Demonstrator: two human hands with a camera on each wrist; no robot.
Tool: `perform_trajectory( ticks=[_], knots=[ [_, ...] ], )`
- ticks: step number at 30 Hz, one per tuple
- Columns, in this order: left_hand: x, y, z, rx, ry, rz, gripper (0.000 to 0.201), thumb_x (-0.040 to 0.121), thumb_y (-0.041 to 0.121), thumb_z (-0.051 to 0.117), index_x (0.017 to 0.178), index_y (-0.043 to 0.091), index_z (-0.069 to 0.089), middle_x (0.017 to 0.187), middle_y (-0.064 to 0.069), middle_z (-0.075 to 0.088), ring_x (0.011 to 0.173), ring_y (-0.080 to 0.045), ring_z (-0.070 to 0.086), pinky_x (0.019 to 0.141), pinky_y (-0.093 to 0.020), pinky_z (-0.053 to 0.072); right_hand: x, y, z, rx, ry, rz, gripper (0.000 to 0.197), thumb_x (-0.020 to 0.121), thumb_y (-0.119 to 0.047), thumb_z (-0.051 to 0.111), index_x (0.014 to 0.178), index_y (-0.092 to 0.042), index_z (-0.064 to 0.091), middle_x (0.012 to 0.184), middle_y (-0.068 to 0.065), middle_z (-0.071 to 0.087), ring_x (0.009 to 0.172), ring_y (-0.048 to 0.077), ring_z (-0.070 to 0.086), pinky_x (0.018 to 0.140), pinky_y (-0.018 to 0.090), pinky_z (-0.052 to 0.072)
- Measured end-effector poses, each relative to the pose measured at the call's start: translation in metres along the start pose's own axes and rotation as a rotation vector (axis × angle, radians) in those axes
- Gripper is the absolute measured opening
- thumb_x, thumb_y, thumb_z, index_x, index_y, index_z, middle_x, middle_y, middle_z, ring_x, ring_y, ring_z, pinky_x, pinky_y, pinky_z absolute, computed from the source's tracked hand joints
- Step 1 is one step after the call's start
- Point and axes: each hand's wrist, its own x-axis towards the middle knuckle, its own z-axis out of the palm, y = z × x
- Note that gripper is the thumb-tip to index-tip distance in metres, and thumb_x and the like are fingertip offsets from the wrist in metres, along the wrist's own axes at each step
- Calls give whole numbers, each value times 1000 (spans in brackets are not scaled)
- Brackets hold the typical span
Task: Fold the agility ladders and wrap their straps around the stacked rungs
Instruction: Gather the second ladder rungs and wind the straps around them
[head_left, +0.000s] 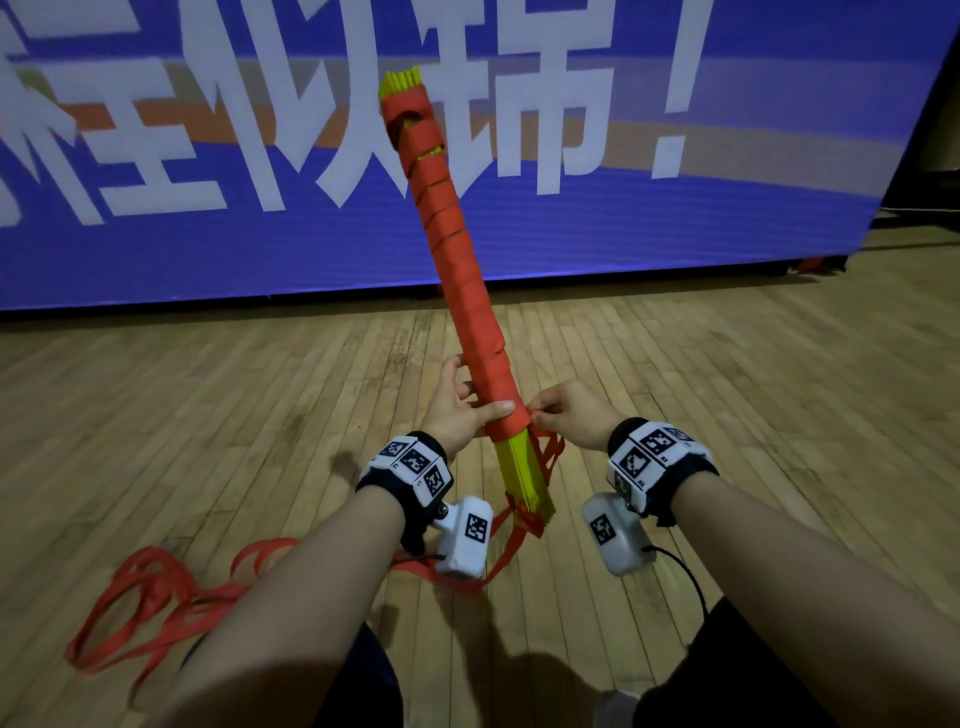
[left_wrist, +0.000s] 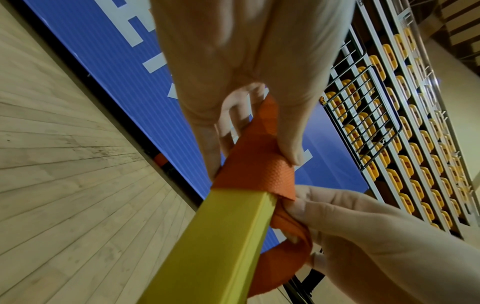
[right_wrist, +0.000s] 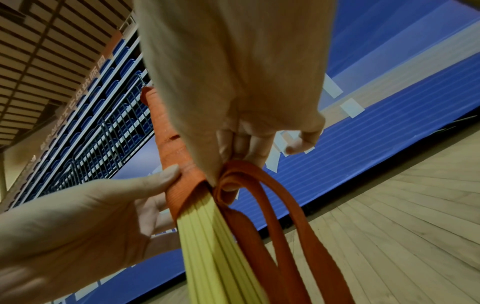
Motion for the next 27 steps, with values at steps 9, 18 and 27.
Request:
perform_trajectory(
  ticks=[9, 18, 27],
  knots=[
    [0, 0, 1, 87, 54, 51, 80, 69, 7, 82, 125, 30, 31, 117, -5, 57, 103, -24, 63, 87, -50, 55, 0, -6, 14, -108, 0, 61, 34, 73, -34, 79, 89, -18, 54, 83, -3, 58, 81, 15, 58, 76, 31, 50],
    [0, 4, -1, 54, -72, 24, 69, 76, -7, 73, 134, 10, 41, 127, -9, 53, 99, -20, 64, 69, -27, 58, -2, -2, 4, -47, 23, 57, 24, 76, -24, 78, 84, -18, 56, 78, -3, 58, 75, 13, 57, 66, 22, 46],
    [-1, 2, -2, -24, -22, 25, 60, 76, -9, 71, 121, 17, 41, 121, -1, 51, 102, -27, 63, 76, -38, 57, 0, 2, -2, 2, -26, 35, 21, 79, -22, 76, 88, -14, 58, 79, 1, 57, 76, 15, 55, 77, 32, 48]
  ],
)
